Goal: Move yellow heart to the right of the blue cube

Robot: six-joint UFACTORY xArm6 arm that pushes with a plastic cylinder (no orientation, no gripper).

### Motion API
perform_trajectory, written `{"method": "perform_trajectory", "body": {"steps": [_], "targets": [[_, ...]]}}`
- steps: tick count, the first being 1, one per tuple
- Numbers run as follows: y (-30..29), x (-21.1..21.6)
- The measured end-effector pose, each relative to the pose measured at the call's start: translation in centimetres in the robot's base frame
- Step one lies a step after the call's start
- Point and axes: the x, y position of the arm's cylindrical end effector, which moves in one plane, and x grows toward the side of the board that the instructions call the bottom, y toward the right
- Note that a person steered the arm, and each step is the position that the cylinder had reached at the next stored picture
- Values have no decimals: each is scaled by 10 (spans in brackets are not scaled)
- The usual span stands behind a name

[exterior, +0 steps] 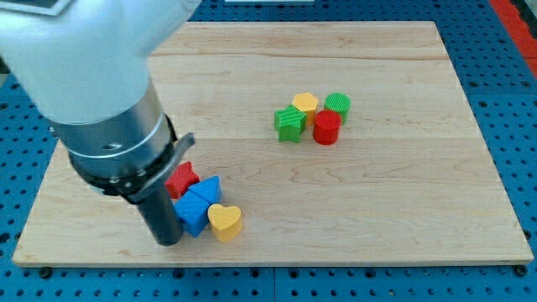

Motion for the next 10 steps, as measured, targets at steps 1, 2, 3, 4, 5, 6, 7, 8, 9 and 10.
{"method": "perform_trajectory", "body": {"steps": [1,2,3,4,5,6,7,8,9,10], "targets": [[22,0],[41,1],[17,26],[1,-6],[-10,-36],[-45,-37],[-47,-58],[-53,-64],[-24,-64],[16,-64]]}}
